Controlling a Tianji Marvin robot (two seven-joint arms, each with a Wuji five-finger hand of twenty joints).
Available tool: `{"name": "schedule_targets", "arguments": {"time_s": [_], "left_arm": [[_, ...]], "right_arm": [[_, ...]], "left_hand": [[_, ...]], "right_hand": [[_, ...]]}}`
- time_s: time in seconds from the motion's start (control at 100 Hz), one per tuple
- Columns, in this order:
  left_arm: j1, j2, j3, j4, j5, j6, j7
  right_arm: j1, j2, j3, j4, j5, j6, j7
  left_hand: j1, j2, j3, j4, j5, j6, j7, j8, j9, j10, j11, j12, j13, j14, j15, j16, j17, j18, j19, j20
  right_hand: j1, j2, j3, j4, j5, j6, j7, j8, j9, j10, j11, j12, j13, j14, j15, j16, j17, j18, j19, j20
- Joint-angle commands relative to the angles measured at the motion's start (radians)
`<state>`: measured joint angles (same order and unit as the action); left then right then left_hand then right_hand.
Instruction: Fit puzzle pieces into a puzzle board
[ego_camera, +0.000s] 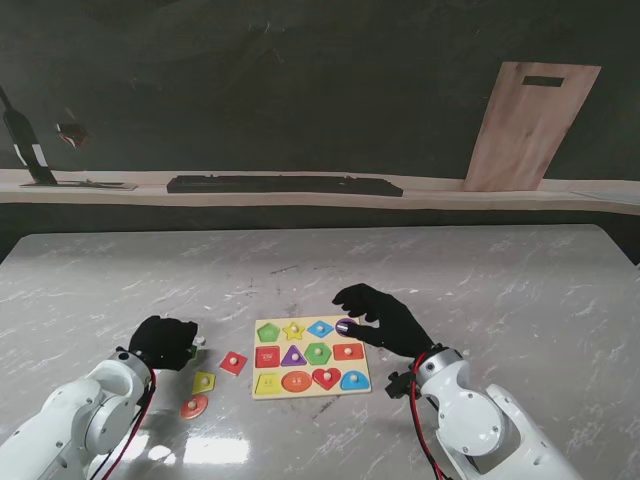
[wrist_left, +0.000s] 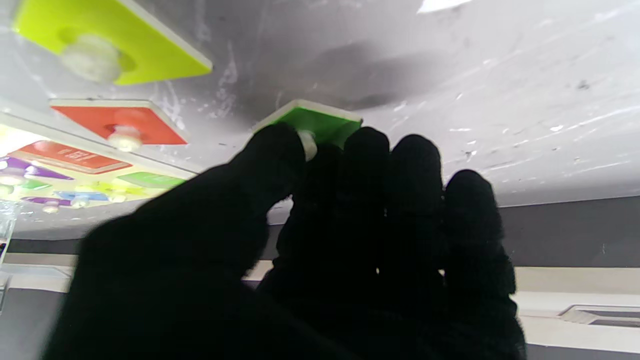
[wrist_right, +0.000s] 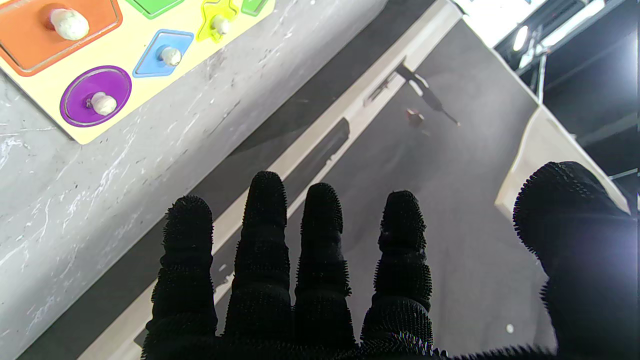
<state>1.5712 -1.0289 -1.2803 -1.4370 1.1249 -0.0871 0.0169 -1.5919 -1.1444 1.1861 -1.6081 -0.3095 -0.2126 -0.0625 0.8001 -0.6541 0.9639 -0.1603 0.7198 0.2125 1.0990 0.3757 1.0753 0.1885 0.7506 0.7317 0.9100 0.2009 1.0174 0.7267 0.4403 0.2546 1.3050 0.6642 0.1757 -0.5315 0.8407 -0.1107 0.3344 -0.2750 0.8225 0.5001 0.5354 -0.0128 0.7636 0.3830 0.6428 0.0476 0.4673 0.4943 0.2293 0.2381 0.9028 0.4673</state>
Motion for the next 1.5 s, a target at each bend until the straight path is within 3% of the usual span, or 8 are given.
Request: {"name": "schedule_targets", "arguments": {"time_s": [0.0, 0.27, 0.52, 1.1, 1.49], "left_arm": [[0.001, -0.002, 0.001, -0.015, -0.002, -0.008, 0.005], [-0.03, -0.004, 0.027, -0.021, -0.021, -0.04, 0.004], [-0.111, -0.007, 0.089, 0.003, -0.075, -0.074, -0.02], [-0.365, -0.028, 0.337, 0.154, -0.233, -0.13, -0.037], [-0.458, -0.046, 0.458, 0.236, -0.305, -0.138, -0.029]], "right_arm": [[-0.006, 0.0, -0.002, -0.007, -0.005, -0.003, -0.002], [-0.008, 0.0, -0.001, -0.007, -0.008, -0.01, -0.004], [-0.012, -0.002, 0.004, -0.009, -0.005, -0.017, -0.01], [-0.027, -0.006, 0.036, -0.009, 0.025, -0.043, -0.02], [-0.028, -0.008, 0.041, -0.008, 0.046, -0.043, -0.018]], "left_hand": [[-0.002, -0.008, 0.049, 0.039, 0.029, -0.042, 0.041, 0.032, 0.008, 0.067, 0.025, 0.021, 0.027, -0.018, 0.03, 0.004, -0.01, 0.151, 0.042, 0.016], [-0.001, -0.003, 0.045, 0.039, 0.023, -0.046, 0.036, 0.039, 0.002, 0.064, 0.023, 0.026, 0.018, -0.02, 0.029, 0.005, -0.018, 0.149, 0.042, 0.018], [0.006, 0.007, 0.03, 0.036, 0.017, -0.045, 0.032, 0.046, -0.007, 0.067, 0.031, 0.046, 0.009, -0.018, 0.042, 0.016, -0.031, 0.146, 0.047, 0.024], [0.008, 0.022, 0.008, 0.029, -0.001, -0.067, 0.032, 0.057, -0.027, 0.048, 0.039, 0.078, -0.014, -0.028, 0.051, 0.036, -0.051, 0.132, 0.051, 0.033], [0.009, 0.029, -0.001, 0.022, -0.007, -0.072, 0.034, 0.055, -0.031, 0.041, 0.043, 0.089, -0.018, -0.034, 0.053, 0.044, -0.053, 0.129, 0.051, 0.036]], "right_hand": [[-0.012, 0.017, -0.018, 0.035, 0.018, -0.042, -0.01, 0.012, 0.023, -0.019, -0.012, 0.002, -0.005, -0.002, 0.009, 0.006, -0.014, 0.01, 0.003, 0.018], [-0.011, 0.017, -0.018, 0.035, 0.016, -0.044, -0.011, 0.012, 0.023, -0.02, -0.012, 0.002, -0.005, -0.004, 0.009, 0.006, -0.014, 0.011, 0.003, 0.018], [-0.011, 0.017, -0.017, 0.035, 0.019, -0.043, -0.01, 0.012, 0.023, -0.019, -0.012, 0.001, -0.005, -0.002, 0.009, 0.006, -0.015, 0.011, 0.003, 0.018], [-0.011, 0.018, -0.018, 0.035, 0.02, -0.042, -0.011, 0.012, 0.023, -0.019, -0.013, 0.001, -0.005, -0.002, 0.008, 0.006, -0.014, 0.011, 0.002, 0.018], [-0.011, 0.018, -0.018, 0.036, 0.019, -0.043, -0.011, 0.012, 0.023, -0.02, -0.013, 0.001, -0.004, -0.003, 0.009, 0.007, -0.014, 0.011, 0.002, 0.018]]}}
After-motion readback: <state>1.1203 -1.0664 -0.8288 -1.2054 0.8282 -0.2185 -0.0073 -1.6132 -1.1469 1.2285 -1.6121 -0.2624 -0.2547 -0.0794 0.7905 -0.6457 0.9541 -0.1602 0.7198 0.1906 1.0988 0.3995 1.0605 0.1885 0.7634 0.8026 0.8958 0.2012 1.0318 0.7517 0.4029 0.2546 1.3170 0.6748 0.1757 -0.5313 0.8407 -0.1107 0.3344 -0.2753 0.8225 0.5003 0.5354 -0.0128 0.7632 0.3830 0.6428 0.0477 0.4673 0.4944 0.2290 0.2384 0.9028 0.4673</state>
